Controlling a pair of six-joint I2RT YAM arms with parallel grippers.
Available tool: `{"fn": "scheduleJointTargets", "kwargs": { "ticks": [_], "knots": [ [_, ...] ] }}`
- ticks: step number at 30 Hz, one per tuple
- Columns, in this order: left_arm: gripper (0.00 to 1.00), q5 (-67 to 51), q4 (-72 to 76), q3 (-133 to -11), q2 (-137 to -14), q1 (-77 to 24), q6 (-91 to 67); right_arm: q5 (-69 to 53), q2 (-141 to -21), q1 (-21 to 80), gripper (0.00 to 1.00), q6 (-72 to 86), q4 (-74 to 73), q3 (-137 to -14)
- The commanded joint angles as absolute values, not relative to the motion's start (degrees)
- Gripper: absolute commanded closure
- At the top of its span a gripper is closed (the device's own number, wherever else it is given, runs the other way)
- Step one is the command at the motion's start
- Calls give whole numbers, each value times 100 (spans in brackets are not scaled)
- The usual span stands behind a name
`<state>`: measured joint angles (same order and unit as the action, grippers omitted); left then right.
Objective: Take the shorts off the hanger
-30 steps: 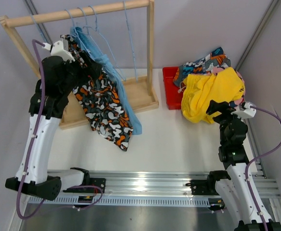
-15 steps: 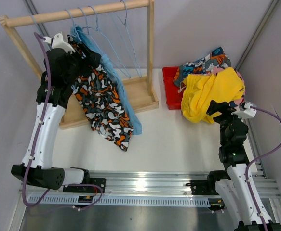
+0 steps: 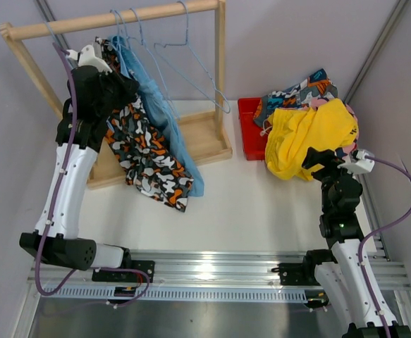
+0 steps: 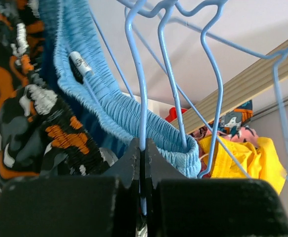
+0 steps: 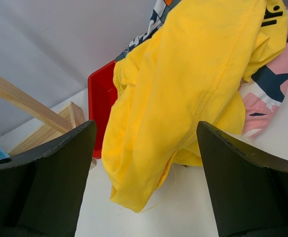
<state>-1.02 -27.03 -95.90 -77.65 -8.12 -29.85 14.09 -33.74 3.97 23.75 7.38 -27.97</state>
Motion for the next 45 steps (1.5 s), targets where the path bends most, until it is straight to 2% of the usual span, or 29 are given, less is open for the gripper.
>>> {"fn": "scheduleJointTargets", "kwargs": {
  "ticks": [1, 7, 11, 14, 17, 20, 23, 26, 28, 31, 33, 41, 45],
  "knots": [
    [100, -210, -2574, -10150, -7787, -730, -2594, 1345, -3392, 369, 12, 2338, 1011, -2769],
    [100, -396, -3435, -11354, -7752, -738, -2049, 1160, -3375, 369, 12, 2382, 1090, -2786],
    [100, -526, -4392, -12741, -7726, -738, -1820, 1081, -3357, 422, 12, 2487, 1177, -2883],
    [100, -703, -4640, -12867, -7393, -738, -1802, 1011, -3401, 536, 12, 2575, 1195, -3076],
    [100, -1054, -4571, -12061, -6588, -738, -1906, 748, -3489, 746, 12, 2549, 1178, -3365],
    [100, -1555, -4377, -10508, -5595, -738, -2039, 107, -3586, 975, 12, 2461, 1116, -3769],
    [100, -1994, -4491, -9653, -4829, -747, -1987, -955, -3717, 1265, 11, 2374, 1020, -4288],
    [100, -2248, -4325, -8922, -4291, -1396, -1881, -1730, -3928, 1783, 11, 2294, 740, -4903],
    [100, -3071, -3940, -8362, -3895, -1792, -2055, -1968, -4130, 2343, 3, 2041, 380, -5393],
    [100, -4301, -3247, -8113, -3718, -2214, -2651, -1776, -4315, 2995, 1, 1776, 27, -5835],
    [100, -4604, -3059, -8356, -3822, -2564, -2891, -1444, -4456, 3593, 1, 1487, -351, -6124],
    [100, -4948, -2408, -9754, -4289, -3164, -3903, -63, -4667, 5114, 1, 774, -747, -6530],
    [100, -4563, -3030, -10159, -4500, -3261, -3543, 448, -4545, 5387, 1, 650, -747, -6548]
  ]
}}
